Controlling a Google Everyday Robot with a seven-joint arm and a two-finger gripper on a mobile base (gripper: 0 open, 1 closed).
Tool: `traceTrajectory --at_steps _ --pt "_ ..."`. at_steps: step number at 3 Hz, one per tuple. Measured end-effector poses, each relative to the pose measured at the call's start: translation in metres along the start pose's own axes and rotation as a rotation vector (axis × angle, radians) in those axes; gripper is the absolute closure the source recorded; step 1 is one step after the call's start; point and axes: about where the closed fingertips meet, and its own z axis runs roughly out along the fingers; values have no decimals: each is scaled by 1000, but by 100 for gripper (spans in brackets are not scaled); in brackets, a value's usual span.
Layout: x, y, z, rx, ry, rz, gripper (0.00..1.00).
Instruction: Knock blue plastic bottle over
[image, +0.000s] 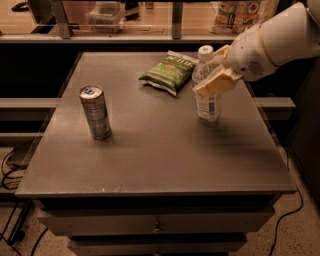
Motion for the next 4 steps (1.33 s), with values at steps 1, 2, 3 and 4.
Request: traceTrajectory --at_steps 1,2,3,4 --pt "2 -5 -14 31 175 -99 100" --pt "15 -4 -13 22 350 -218 82" --pt "36 11 7 -62 478 -292 51" --pt "41 27 23 -134 492 -299 28"
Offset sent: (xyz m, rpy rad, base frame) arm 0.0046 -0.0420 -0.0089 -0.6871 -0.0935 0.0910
